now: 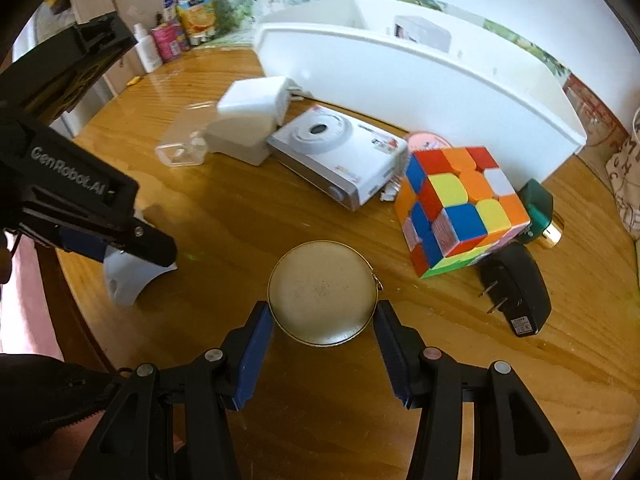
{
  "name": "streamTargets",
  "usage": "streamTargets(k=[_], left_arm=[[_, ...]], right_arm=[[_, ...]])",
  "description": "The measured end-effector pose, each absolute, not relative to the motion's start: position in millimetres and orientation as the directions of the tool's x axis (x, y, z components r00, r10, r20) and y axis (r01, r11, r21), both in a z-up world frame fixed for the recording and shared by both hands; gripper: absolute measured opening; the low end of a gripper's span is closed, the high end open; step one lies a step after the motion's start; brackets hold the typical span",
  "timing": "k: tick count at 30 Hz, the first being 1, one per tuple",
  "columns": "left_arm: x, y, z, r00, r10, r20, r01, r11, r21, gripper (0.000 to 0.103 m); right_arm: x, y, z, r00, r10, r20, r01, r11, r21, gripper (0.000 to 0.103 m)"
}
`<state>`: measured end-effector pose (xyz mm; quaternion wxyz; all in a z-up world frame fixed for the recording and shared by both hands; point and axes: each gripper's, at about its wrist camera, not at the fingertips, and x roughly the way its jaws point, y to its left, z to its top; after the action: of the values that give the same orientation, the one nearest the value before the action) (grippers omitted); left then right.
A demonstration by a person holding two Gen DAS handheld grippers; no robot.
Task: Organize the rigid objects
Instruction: 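Lift the white piece with the left tool while the right tool lifts the gold compact toward the tray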
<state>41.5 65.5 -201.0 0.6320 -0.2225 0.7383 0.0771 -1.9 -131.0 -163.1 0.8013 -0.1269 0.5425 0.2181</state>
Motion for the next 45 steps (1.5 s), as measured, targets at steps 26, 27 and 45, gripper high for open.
streamTargets(k=[26,27,45], left_arm=[[-13,72,-99,0.300,-0.155,-0.941,-0.414,0.868,-0.275,0.070],[-11,71,-95,0.312,-0.151,-0.938,-0.409,0.870,-0.276,0.070],[40,70,-43,0.526,-0.097,-0.845,-0.285,0.916,-0.282,0.070]], right_arm=[[-22,-146,-62,0.477,0.385,-0.790,-0.610,0.792,0.018,0.053],[-22,-147,-56,0.491,0.392,-0.778,-0.609,0.793,0.014,0.053],[19,-179,-3,0.688,0.353,-0.634,-0.488,0.872,-0.045,0.053]])
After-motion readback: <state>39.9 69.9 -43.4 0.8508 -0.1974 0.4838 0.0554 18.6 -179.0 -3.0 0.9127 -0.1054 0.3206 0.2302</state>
